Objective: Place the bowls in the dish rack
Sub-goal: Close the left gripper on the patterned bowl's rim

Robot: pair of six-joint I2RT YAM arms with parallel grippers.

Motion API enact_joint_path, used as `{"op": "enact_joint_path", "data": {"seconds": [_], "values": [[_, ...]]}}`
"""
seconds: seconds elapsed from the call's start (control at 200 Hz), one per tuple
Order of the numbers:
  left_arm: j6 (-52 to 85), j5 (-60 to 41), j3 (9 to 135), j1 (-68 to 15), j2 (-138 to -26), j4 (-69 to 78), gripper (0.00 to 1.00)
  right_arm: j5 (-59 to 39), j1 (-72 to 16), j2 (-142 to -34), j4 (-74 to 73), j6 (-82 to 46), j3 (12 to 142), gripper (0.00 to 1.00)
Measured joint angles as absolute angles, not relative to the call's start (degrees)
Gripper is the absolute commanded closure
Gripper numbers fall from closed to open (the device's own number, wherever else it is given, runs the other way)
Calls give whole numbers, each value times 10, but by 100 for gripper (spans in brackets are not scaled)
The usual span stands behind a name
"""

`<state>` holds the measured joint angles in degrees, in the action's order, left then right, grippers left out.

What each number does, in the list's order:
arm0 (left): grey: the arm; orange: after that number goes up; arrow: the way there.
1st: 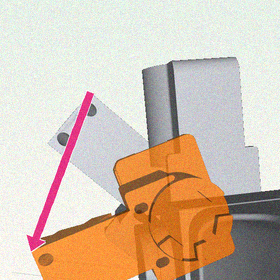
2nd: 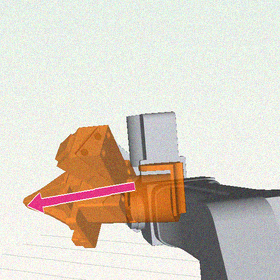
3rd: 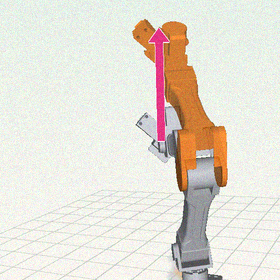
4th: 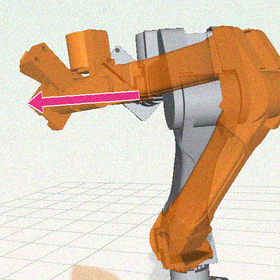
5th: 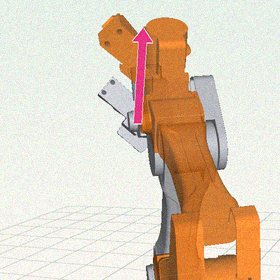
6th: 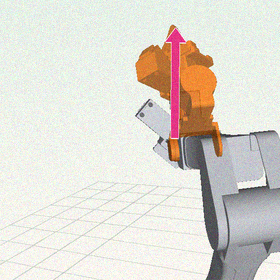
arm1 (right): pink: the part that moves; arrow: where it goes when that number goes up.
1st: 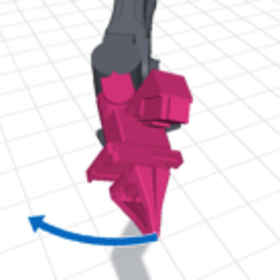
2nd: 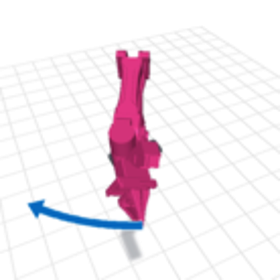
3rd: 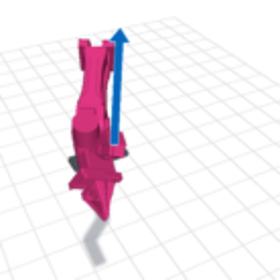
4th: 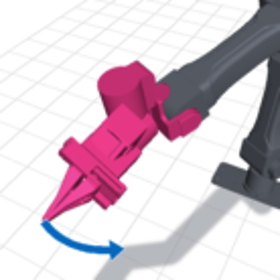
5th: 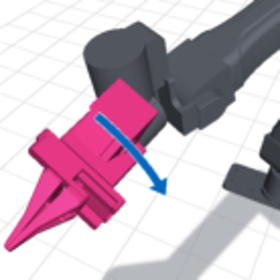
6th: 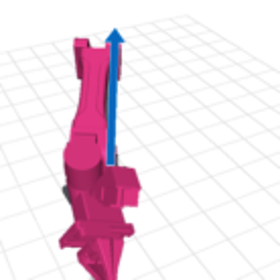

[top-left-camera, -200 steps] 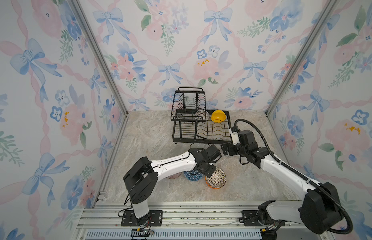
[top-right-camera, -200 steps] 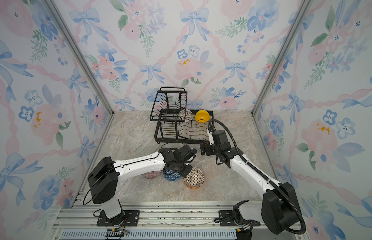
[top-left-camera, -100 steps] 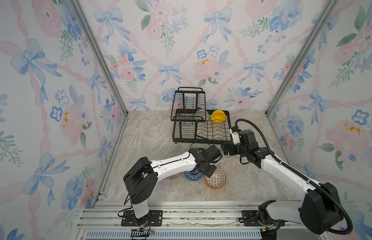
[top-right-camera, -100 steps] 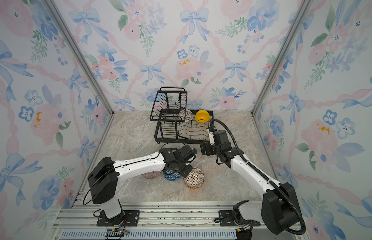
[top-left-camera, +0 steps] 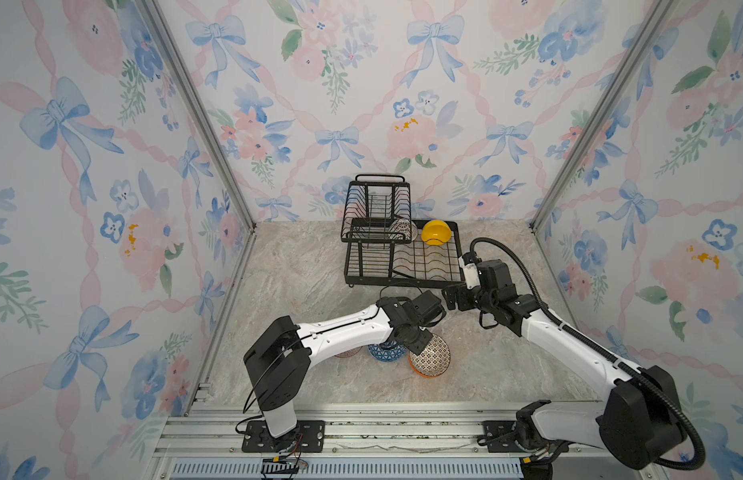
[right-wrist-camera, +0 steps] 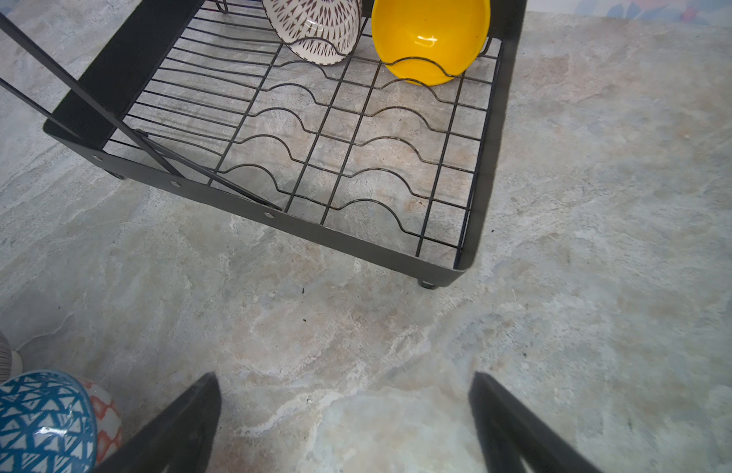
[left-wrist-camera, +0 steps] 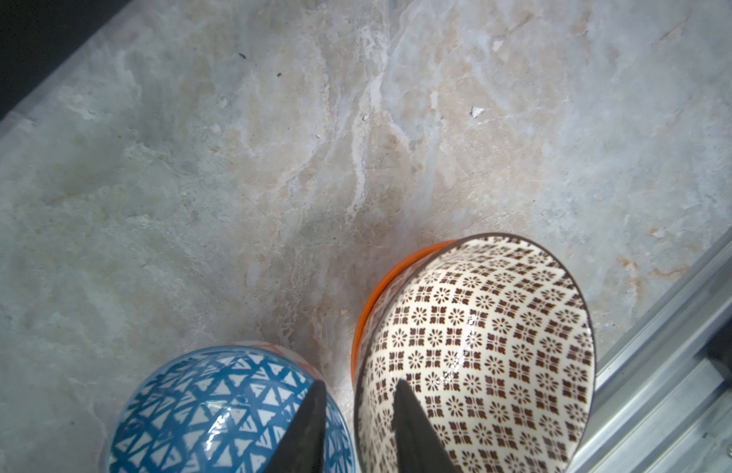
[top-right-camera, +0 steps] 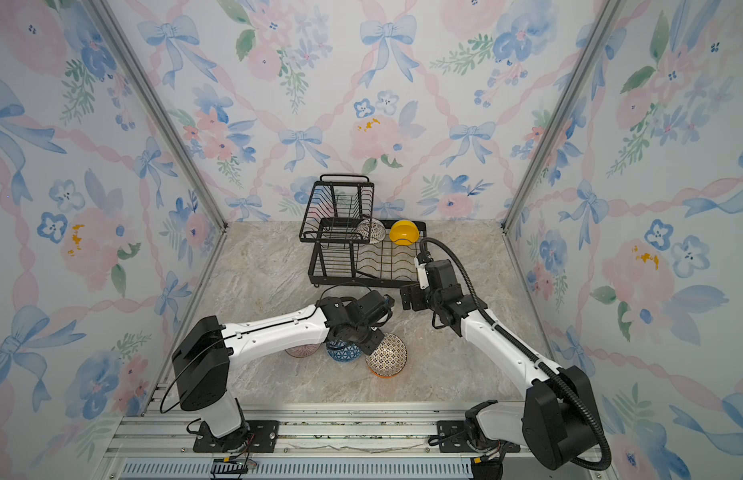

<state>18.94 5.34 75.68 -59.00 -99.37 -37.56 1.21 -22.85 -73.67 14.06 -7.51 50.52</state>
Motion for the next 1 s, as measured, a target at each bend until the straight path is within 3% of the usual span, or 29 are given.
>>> {"op": "enact_joint_path", "data": {"seconds": [0.265,0.645,0.89,1.0], "values": [[189,51,756,-590,-994,-376,61,8,-225,-725,139,-75,502,3],[198,36,747,-588,-1006,-374,77,6,-224,-722,139,-75,498,3],[206,34,747,-588,-1011,-374,100,6,-224,-722,139,-75,497,3],[204,34,747,-588,-1011,-376,100,4,-221,-722,139,-75,497,3]]}}
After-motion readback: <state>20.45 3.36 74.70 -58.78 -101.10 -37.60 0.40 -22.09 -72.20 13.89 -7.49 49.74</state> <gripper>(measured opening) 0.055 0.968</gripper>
